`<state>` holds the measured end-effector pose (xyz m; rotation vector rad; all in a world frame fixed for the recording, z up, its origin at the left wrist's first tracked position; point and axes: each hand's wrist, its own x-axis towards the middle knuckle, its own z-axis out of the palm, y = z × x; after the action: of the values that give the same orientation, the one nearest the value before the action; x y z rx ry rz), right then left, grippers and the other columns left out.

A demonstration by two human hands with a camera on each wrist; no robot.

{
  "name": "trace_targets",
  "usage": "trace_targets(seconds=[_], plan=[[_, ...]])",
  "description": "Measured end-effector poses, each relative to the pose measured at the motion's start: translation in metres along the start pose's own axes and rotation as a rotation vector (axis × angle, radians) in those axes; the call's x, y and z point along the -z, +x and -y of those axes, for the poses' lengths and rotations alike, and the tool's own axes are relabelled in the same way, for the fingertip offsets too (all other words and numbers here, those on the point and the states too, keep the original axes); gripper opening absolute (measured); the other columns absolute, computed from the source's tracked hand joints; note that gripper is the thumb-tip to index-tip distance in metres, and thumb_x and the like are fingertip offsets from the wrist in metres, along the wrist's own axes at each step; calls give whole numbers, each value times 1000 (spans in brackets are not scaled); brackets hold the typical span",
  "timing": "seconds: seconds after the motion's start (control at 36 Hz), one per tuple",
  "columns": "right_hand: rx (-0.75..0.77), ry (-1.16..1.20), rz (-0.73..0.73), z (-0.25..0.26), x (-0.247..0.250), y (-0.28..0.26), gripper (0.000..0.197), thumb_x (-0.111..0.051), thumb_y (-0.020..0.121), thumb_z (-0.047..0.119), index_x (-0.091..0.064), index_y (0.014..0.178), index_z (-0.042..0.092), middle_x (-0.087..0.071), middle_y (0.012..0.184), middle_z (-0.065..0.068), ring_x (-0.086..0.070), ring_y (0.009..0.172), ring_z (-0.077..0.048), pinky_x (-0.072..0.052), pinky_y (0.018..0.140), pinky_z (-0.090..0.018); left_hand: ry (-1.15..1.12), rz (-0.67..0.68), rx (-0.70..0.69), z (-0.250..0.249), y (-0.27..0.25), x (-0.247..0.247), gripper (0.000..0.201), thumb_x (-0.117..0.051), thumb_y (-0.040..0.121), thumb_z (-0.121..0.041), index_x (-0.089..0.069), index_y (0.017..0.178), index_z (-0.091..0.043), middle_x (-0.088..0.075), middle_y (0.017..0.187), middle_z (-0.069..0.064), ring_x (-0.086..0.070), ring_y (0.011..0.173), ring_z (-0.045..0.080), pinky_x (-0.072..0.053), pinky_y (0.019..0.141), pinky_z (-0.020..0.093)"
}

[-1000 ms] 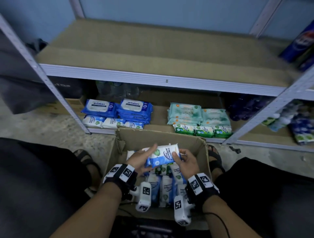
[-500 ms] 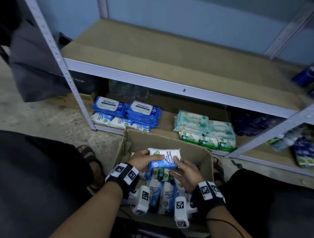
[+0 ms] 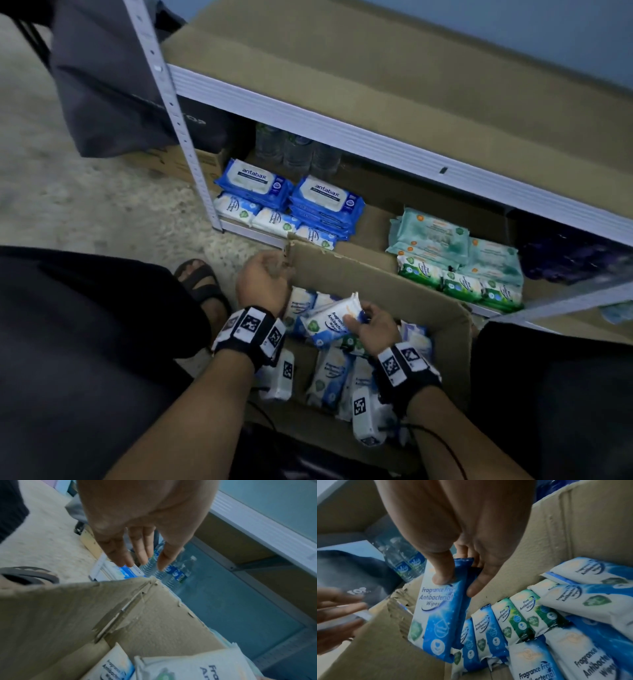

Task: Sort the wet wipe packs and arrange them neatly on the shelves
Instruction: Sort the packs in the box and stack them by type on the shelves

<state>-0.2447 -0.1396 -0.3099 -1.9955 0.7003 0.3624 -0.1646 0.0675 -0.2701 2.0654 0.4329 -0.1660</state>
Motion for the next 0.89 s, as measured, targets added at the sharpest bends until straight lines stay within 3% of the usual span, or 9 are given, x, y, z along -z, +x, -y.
trace_targets(seconds=[0.08,0.17,0.22,0.31,0.39,0.44,0.53,0.64,0.89], plan=[[6,-81,75,11,-16,9,28,-77,85,25,-63,108,15,-65,107,-5,-60,104,-25,-47,88,-36,41,85,68,10,9,3,37,-70,86,-25,-65,120,-11,-67,108,5,-61,99,23,-45,83,25],[-27,-84,113,13,-33,21,32,-79,83,22,-61,108,14,-59,108,-2,-58,110,-29,-47,94,-43,-93,210,107,24,11,-3,28,-65,92,-22,-71,117,-11,-71,108,3,-63,99,17,-43,81,22],[-11,-101,140,16,-42,28,41,-77,84,19,-60,119,7,-56,110,-1,-56,109,-23,-43,91,-32,-224,230,162,31,15,-6,28,-68,90,-20,-72,117,-11,-73,109,4,-66,105,18,-50,88,27],[1,-149,185,22,-51,40,40,-75,86,21,-59,121,9,-59,113,-1,-55,106,-19,-38,86,-23,-307,292,237,34,26,-5,30,-72,88,-15,-71,118,-9,-73,111,5,-67,107,19,-51,100,39],[2,-164,219,28,-63,57,29,-77,85,21,-59,108,16,-64,107,0,-61,103,-22,-47,87,-29,-339,340,234,34,38,-4,30,-71,89,-12,-71,118,-9,-73,110,4,-67,107,18,-50,102,42],[5,-198,250,30,-69,70,34,-76,85,25,-59,113,15,-65,116,-5,-61,109,-26,-49,93,-36,-336,369,227,37,43,-2,29,-70,89,-12,-71,118,-11,-73,110,2,-67,107,17,-50,102,43],[-15,-253,285,35,-76,90,50,-74,87,30,-55,130,11,-60,128,-7,-58,115,-26,-45,95,-31,-300,435,202,41,49,0,28,-67,91,-14,-72,118,-18,-73,111,-5,-67,107,12,-49,102,44],[-33,-265,319,37,-86,116,49,-74,88,26,-55,130,12,-60,129,-9,-57,116,-26,-41,86,-25,-288,448,175,43,54,3,29,-66,93,-12,-70,120,-19,-72,113,-6,-66,109,10,-49,103,43],[30,-234,338,30,-116,135,46,-74,86,17,-58,128,6,-62,126,-11,-58,115,-26,-44,88,-26,-372,465,177,47,56,4,27,-61,94,-7,-71,116,-18,-73,112,2,-66,110,19,-50,101,46]])
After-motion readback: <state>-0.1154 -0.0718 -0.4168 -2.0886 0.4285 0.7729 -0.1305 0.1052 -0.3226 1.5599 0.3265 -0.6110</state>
